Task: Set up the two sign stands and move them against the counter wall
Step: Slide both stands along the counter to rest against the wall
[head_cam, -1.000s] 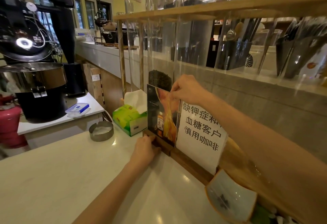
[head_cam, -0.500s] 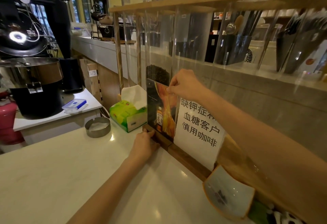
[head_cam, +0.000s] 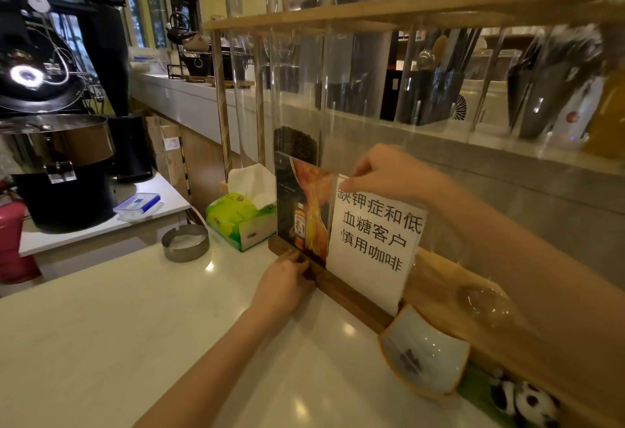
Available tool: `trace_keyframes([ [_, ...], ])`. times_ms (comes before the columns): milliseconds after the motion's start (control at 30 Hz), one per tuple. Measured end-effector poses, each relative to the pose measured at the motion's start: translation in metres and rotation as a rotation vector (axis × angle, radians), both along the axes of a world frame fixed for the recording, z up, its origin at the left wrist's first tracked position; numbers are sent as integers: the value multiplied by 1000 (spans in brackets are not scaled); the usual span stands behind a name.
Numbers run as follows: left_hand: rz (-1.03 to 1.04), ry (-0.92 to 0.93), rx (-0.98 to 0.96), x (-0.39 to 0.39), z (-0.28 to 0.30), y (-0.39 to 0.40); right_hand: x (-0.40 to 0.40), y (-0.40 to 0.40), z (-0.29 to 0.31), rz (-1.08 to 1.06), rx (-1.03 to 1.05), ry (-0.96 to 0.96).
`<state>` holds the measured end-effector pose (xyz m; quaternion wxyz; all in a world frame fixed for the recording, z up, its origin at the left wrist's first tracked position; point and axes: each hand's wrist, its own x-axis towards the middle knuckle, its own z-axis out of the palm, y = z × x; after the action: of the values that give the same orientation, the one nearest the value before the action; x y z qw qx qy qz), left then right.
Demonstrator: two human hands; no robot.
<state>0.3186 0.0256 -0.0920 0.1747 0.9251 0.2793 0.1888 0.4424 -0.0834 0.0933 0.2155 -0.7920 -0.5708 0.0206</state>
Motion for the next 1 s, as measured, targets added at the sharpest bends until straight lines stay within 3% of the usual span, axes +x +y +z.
trace_keyframes([
  [233, -53, 123, 21, 6, 1, -14, -5, -12, -10, -24, 130, -30],
  [800, -62, 92, 38, 6, 0, -13, -7, -12, -14, -40, 197, -52],
  [1000, -57, 251, 36, 8, 11, -12, -7, -13, -14, -21, 189, -20],
])
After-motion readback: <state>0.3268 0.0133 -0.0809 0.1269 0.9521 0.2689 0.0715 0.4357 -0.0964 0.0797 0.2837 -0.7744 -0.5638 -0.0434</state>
